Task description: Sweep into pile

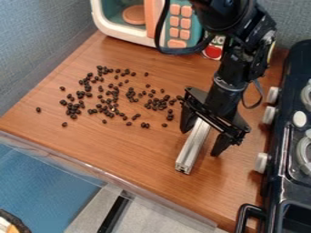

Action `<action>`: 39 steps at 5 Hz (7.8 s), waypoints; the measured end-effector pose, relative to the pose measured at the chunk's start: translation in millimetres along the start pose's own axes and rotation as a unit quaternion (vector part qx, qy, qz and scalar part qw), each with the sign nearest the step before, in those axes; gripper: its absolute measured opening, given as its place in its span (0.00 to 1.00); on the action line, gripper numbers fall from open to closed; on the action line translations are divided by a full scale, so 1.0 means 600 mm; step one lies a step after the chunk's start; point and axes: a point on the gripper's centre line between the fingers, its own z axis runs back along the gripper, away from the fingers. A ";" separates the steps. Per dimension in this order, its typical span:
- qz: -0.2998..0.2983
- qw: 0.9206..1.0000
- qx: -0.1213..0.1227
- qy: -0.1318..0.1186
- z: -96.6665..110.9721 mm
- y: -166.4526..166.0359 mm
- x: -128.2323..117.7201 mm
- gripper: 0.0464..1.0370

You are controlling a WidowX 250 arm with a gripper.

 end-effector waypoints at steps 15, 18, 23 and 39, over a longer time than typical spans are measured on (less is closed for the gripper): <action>0.117 0.992 0.010 -0.045 -0.013 0.416 -0.134 0.34; 0.192 0.980 0.031 -0.041 -0.050 0.451 -0.130 0.34; 0.171 0.982 0.085 0.007 -0.073 0.462 -0.137 0.34; 0.088 0.996 0.010 -0.016 -0.053 0.232 -0.036 0.34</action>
